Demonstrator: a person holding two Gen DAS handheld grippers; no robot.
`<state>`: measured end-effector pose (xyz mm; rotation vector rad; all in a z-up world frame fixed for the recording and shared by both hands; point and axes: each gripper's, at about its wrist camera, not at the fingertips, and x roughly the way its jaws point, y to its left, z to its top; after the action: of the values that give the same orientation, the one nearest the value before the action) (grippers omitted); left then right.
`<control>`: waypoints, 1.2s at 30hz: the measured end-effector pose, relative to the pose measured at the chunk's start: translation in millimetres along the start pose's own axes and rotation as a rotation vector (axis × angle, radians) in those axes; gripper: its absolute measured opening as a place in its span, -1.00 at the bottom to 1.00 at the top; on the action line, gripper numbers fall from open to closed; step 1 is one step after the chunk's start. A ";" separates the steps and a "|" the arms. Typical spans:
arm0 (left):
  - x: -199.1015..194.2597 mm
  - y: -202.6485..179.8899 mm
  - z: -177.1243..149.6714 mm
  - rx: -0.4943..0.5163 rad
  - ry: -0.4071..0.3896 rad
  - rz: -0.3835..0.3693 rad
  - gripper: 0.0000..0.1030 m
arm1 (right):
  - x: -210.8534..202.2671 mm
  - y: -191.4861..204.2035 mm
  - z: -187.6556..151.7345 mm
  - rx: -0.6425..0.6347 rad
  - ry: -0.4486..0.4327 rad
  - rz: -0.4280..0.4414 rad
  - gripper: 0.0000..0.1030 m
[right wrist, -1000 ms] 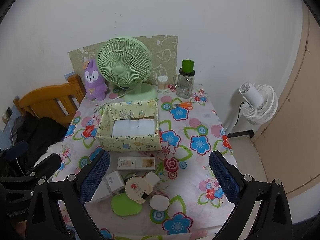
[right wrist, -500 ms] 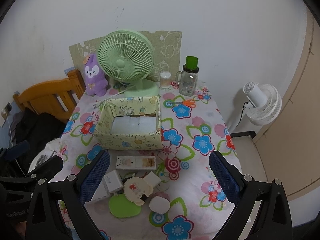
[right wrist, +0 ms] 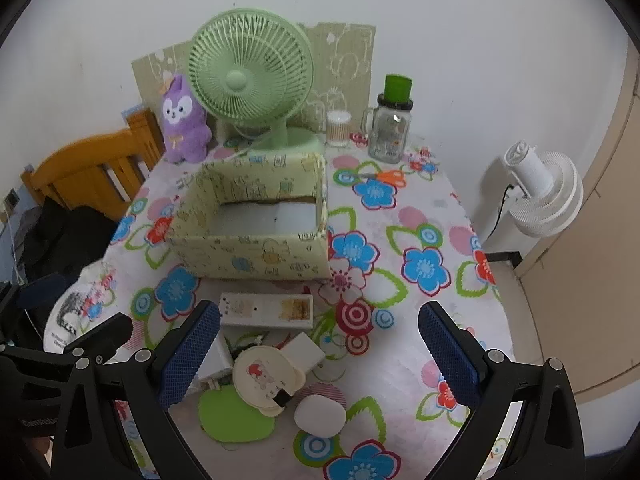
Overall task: Organize rigid objects
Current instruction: 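Grasp the clear plastic box with the left tool while the right grasps the bunny compact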
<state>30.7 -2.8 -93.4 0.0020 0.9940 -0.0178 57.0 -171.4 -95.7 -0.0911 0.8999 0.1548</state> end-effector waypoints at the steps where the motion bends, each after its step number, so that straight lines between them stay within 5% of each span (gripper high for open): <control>1: 4.6 0.1 -1.5 0.000 0.007 -0.002 0.99 | 3.2 -0.2 -1.2 0.001 0.005 0.000 0.96; 36: 103.6 16.0 -68.3 0.054 0.244 -0.016 1.00 | 96.3 31.0 -56.6 -0.025 0.196 0.033 0.96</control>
<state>30.2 12.4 -217.5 0.0473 1.2372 -0.0599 66.8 -139.8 -206.8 -0.1159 1.0957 0.1904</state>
